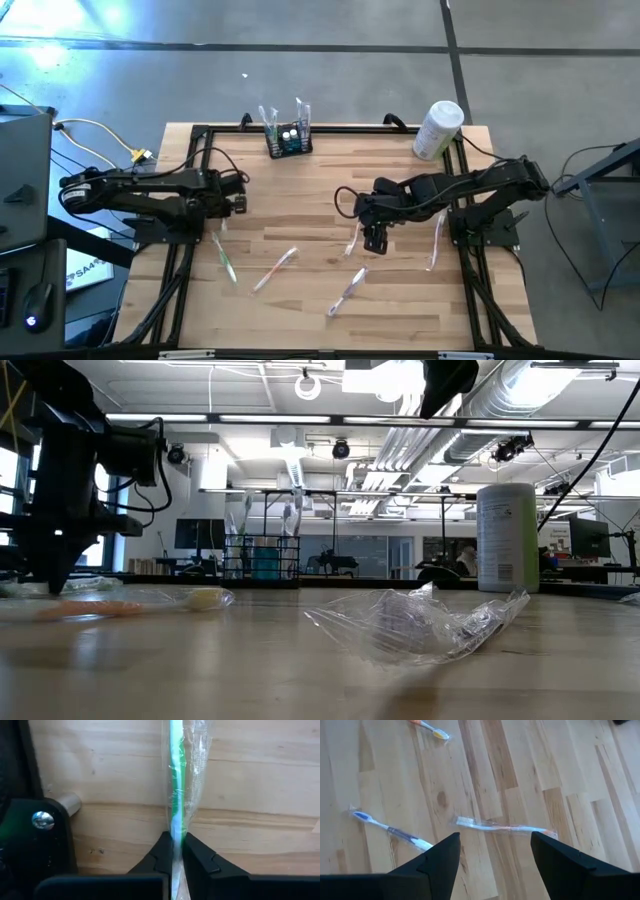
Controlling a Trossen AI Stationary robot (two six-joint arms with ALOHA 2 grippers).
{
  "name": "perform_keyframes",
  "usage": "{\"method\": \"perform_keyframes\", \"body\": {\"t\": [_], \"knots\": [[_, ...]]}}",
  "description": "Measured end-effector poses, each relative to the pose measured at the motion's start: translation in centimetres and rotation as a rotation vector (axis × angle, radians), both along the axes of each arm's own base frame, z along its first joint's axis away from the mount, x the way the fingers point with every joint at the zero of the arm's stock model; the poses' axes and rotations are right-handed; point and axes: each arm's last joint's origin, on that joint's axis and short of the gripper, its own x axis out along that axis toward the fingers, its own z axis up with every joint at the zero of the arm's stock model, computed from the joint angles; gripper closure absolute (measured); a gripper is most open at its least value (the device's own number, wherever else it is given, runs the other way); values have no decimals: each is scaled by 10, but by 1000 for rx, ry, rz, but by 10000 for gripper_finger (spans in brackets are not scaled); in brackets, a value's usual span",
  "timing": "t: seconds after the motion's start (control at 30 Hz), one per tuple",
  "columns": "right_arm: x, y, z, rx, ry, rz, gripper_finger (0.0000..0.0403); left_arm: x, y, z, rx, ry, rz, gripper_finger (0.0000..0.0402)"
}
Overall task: Pick & Place toothbrushing station
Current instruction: Put the top green toothbrush into the black wire organizer
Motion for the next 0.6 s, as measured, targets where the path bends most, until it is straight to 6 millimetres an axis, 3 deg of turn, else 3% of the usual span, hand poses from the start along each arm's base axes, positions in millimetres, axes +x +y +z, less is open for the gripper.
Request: {"method": "perform_keyframes", "body": {"t": [0.13,0.33,0.5,0.6], "knots": [[0,0,0,-4,-5,-11,167,12,4,15,21,-86,-73,384],[3,-1,2,-20,-44,-59,167,30,12,57,134,-221,-179,384],[3,-3,4,-36,-83,-141,167,43,10,98,256,-351,-293,384],[4,-3,11,-39,-156,-155,167,54,4,130,374,-514,-412,384]]}}
